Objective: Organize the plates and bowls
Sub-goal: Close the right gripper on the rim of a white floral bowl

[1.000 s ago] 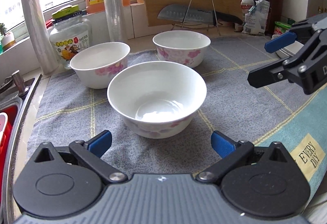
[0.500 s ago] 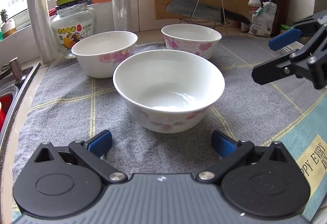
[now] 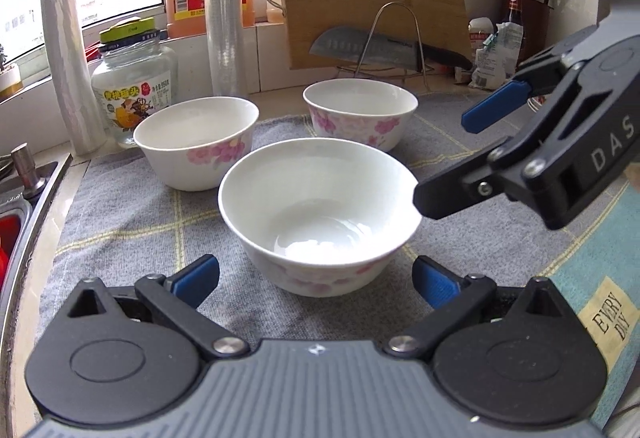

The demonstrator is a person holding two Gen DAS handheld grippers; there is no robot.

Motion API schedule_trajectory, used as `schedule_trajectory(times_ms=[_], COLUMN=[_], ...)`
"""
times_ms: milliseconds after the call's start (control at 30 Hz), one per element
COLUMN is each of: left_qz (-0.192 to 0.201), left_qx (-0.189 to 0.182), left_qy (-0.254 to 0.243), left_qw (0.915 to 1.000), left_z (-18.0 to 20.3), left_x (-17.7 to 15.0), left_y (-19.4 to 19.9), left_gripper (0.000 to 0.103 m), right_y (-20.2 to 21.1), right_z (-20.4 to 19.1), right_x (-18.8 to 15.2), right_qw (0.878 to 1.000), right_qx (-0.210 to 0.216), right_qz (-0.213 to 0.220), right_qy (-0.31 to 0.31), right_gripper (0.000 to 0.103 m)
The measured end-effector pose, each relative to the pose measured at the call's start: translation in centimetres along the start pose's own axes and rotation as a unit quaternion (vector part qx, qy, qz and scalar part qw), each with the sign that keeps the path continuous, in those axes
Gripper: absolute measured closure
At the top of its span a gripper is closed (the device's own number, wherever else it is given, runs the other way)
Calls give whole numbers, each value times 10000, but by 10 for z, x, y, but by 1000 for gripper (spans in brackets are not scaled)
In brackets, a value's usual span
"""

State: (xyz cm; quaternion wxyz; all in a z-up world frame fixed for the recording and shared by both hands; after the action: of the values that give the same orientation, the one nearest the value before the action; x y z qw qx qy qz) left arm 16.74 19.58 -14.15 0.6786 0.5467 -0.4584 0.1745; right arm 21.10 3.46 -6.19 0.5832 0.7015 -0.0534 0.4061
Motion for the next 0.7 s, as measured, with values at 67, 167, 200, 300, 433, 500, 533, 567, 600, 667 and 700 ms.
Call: schedule_trajectory(times_ms=[67,167,200,300,433,500,533,567,600,667,700], left_qz=[30,90,106,132,146,149,148,146,145,136,133], left_qx=[-15,-13,-7,32,-29,-21,-38,-40,-42,-52,-59], left_qy=[-31,-85,-105,-171,-97,-120,-127,-137,-148,-141,-136], left_qw=[10000,9999,9999,9998,9998,9998,9998,9998,9998,9998,9998], left_z=[1,3,3,3,-1,0,0,1,1,1,1], left_x=[2,2,3,3,4,4,5,4,4,4,4], left_y=[0,1,1,1,2,2,2,3,3,3,3], left_gripper=[3,4,7,9,15,16,18,18,18,18,18], right_y=[-4,-11,-13,-21,-33,-40,-42,-45,-47,-50,-51], right_z=[-2,-5,-7,-10,-10,-8,-7,-6,-5,-4,-3], right_x=[5,12,14,20,30,35,36,38,39,41,41], right_qw=[9999,9995,9993,9984,9967,9958,9953,9944,9935,9927,9924], right_qx=[114,308,370,554,803,903,952,1031,1104,1160,1175], right_qz=[1,-10,-9,-26,-100,-158,-184,-233,-275,-336,-349], right_qy=[14,52,74,136,115,47,23,-7,-31,-55,-53], right_gripper=[0,0,0,1,8,11,14,17,19,23,26])
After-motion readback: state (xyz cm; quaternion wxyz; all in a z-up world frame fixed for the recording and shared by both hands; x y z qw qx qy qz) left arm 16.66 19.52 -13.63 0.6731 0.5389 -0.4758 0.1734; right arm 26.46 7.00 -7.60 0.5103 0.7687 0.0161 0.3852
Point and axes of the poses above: each gripper's, at about its wrist camera, not at the fingertips, and y roughly against the way its jaws point, z to its right, x to its top, the point moved 1 cm from there along -y, roughly the way its jaws point, and after that the axes turned 1 degree about -y, right-handed, at the moved point
